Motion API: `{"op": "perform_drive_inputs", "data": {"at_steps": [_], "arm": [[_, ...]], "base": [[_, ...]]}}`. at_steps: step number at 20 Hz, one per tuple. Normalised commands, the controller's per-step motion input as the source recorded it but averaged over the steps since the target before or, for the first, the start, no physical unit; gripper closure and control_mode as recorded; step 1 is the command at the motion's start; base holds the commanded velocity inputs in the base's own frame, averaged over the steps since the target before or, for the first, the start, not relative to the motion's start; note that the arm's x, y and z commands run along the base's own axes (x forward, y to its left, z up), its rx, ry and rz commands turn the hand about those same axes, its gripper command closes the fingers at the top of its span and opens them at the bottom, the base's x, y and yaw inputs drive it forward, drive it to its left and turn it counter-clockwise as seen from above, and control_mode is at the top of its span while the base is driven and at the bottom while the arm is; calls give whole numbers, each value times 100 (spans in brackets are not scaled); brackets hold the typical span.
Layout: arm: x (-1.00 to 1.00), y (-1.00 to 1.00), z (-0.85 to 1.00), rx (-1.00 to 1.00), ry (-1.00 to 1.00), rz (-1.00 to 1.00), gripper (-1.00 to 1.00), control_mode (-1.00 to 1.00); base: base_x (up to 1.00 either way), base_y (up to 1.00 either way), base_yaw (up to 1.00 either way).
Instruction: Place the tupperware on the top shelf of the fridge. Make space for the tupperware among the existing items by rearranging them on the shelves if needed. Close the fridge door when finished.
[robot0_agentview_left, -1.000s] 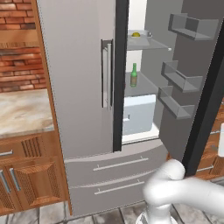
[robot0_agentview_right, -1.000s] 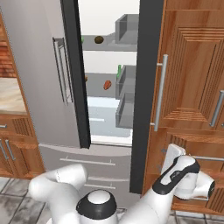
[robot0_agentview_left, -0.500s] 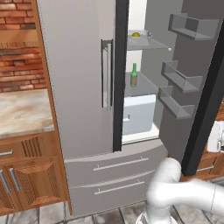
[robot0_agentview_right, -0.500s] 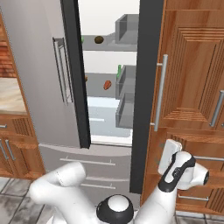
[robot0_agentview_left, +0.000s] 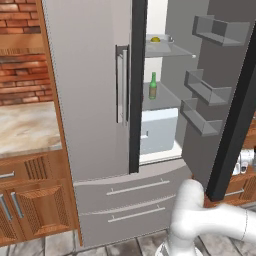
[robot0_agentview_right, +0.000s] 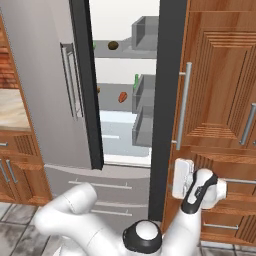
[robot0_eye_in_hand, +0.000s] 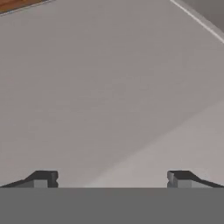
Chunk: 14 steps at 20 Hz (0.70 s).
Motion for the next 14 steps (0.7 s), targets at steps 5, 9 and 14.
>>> {"op": "perform_drive_inputs", "data": {"at_steps": [5, 9, 14], "arm": [[0, 86, 0, 0, -6, 37, -100, -100], [0, 94, 0, 0, -14, 35, -100, -100], [0, 90, 0, 0, -21, 25, -100, -100]], "base": [[0, 0, 0], [0, 0, 0], [0, 0, 0]]}}
